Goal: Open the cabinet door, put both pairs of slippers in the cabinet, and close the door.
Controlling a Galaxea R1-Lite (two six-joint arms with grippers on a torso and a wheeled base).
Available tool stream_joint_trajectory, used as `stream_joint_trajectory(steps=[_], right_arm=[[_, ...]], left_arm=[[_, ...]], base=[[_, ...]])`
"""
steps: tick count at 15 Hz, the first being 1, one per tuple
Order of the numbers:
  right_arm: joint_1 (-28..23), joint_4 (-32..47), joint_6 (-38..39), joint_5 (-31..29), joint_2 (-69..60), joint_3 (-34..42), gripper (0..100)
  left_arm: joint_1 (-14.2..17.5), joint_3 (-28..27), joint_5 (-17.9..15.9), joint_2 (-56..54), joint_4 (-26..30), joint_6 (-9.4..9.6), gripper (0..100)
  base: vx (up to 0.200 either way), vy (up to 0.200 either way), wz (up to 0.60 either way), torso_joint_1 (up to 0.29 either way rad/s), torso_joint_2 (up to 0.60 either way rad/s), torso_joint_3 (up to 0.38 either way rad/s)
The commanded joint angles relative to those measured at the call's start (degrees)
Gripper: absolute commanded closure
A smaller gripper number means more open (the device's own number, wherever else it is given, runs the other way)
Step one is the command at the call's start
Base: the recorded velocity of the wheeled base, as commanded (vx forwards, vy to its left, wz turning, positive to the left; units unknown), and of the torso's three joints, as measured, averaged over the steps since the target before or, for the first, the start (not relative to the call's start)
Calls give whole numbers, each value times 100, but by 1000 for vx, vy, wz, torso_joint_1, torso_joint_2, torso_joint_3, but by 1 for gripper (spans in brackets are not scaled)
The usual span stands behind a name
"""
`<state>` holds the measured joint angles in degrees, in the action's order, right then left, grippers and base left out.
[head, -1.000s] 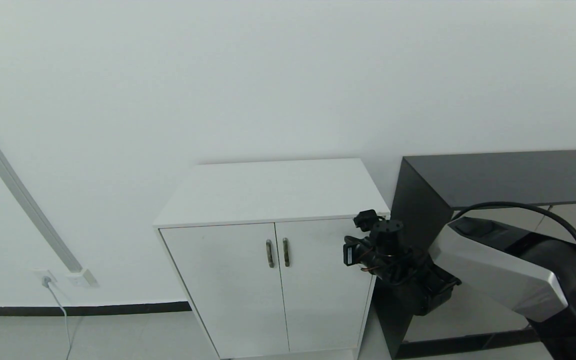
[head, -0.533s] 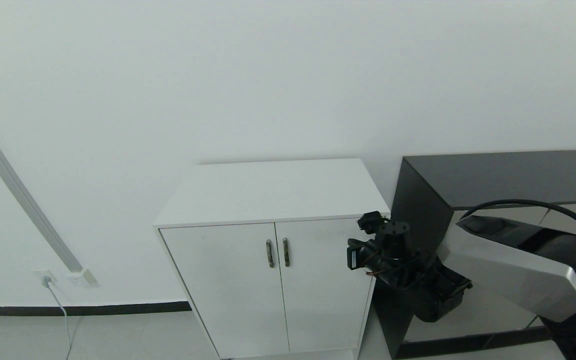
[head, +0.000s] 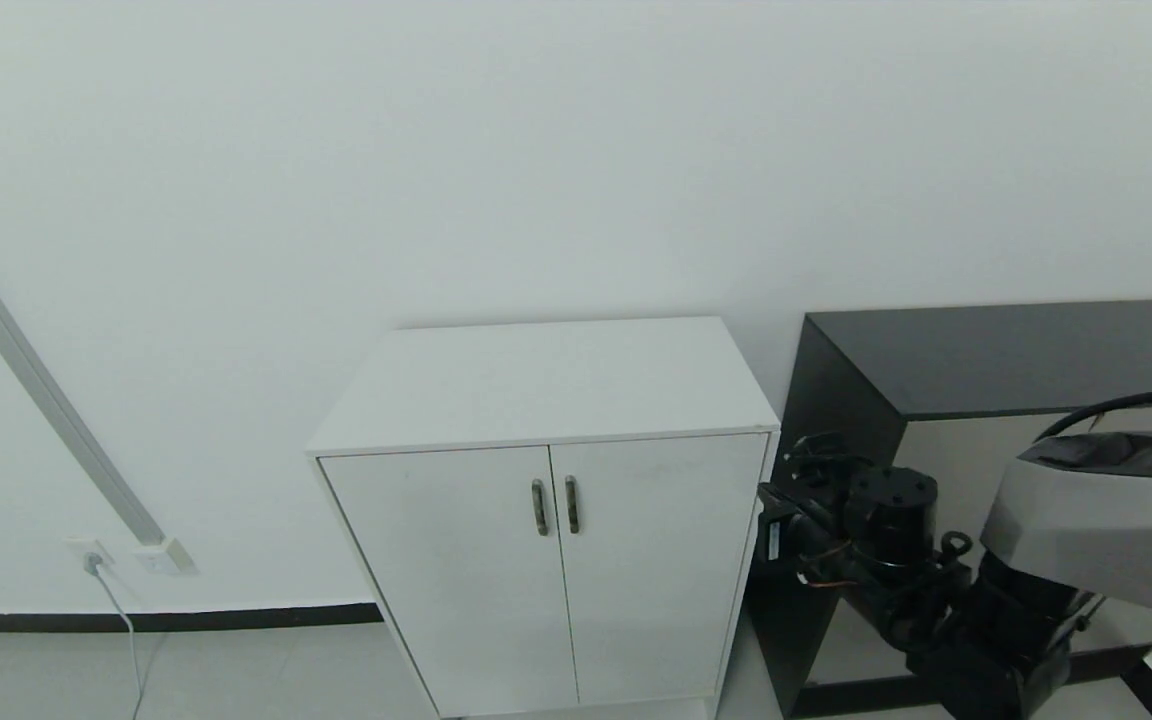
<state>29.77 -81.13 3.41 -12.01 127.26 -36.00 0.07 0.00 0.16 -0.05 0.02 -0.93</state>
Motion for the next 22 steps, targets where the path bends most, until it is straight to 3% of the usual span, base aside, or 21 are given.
stream_joint_trajectory(steps=[1, 9, 16, 19, 22], right_arm=[[-68, -237, -7, -135, -606, 638, 100], [-156, -351, -7, -311, -2161, 2317, 100], [-692, -333, 45, -302, -3673, 3600, 100], [-859, 229, 19, -364, -4482, 3600, 100], [-999, 1679, 45, -311, -5800, 3600, 100]], left_arm=[[1, 0, 2, 5, -2, 5, 100], [1, -9, 2, 5, 6, -13, 100], [1, 0, 2, 5, -2, -4, 100], [1, 0, 2, 5, 6, -4, 100], [1, 0, 2, 5, -2, -4, 100]], base=[[0, 0, 0, 0, 0, 0], [0, 0, 0, 0, 0, 0], [0, 0, 0, 0, 0, 0], [0, 0, 0, 0, 0, 0], [0, 0, 0, 0, 0, 0]])
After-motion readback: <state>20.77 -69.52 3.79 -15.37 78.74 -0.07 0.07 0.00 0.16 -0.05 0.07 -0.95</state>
